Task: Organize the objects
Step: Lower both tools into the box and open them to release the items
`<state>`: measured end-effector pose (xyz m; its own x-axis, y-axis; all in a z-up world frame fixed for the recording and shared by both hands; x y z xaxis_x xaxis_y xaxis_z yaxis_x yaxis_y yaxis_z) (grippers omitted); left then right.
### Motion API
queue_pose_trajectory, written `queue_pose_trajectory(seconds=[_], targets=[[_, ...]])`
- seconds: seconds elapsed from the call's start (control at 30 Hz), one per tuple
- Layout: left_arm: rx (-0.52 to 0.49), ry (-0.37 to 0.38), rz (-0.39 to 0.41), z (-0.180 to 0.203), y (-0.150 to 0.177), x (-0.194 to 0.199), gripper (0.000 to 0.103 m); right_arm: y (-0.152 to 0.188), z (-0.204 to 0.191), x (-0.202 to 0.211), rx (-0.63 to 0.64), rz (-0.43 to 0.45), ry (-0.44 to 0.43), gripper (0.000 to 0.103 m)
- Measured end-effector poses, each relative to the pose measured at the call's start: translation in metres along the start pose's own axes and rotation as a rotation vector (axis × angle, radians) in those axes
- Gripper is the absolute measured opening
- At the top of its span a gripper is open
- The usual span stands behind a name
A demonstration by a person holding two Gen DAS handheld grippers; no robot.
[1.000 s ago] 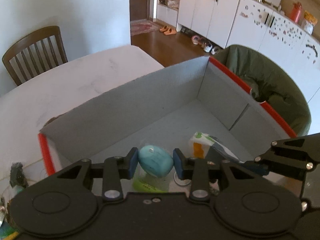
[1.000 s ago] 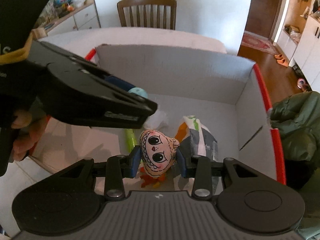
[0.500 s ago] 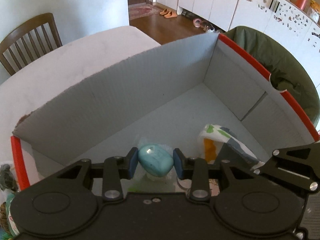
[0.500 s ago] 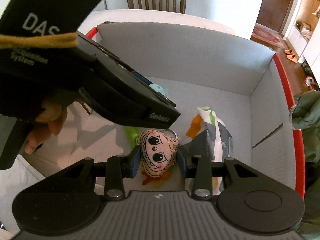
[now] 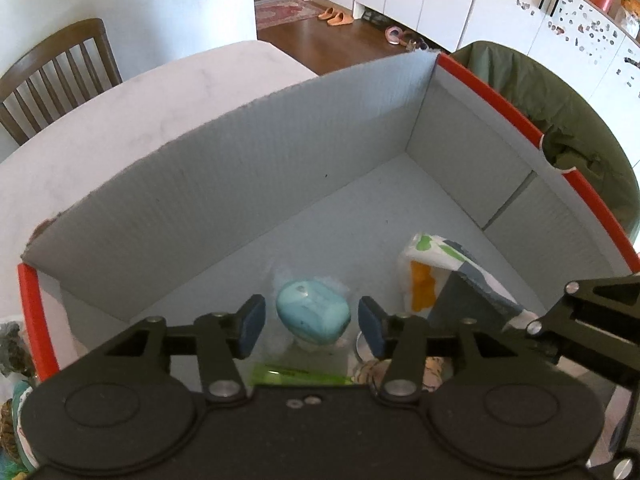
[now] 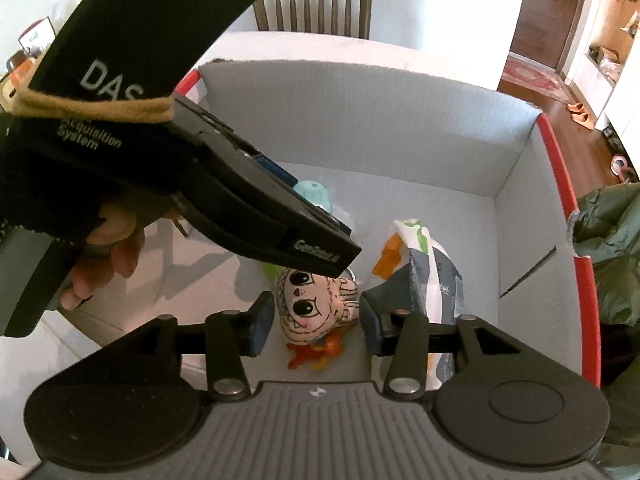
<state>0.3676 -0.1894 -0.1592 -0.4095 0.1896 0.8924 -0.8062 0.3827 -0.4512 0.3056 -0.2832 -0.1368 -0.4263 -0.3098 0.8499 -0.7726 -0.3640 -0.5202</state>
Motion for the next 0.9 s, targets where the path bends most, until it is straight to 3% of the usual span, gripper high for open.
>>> queue_pose_trajectory(seconds=[0.17,0.37,0.9], targets=[[0.016,-0.002,0.035,-0.002,-0.001,0.013,0.063,0.003,-0.002,0.013,-0.016,0.034,-0.01,0.052],[0.032,0.008,0.09,0.0,0.001,0.036,0.063,0.007,0.004,0.031,-0.058,0.087,-0.007,0.052],[0.06,-0.01,0.239,0.004,0.019,0.103,0.072,0.004,0.011,0.081,-0.104,0.228,-0.059,0.066]])
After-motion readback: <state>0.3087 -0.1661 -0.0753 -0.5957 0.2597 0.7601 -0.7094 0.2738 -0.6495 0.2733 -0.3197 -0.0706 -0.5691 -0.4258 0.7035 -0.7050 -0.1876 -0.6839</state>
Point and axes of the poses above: each gripper's, at about its wrist camera, not at the fingertips, and x roughly against the way its jaws point, z to its right, y to its underside, the point moved 3 cm from there along -x, roughly the way its jaws point, and after that the axes turned 1 degree about -y, right-handed, at the moved point
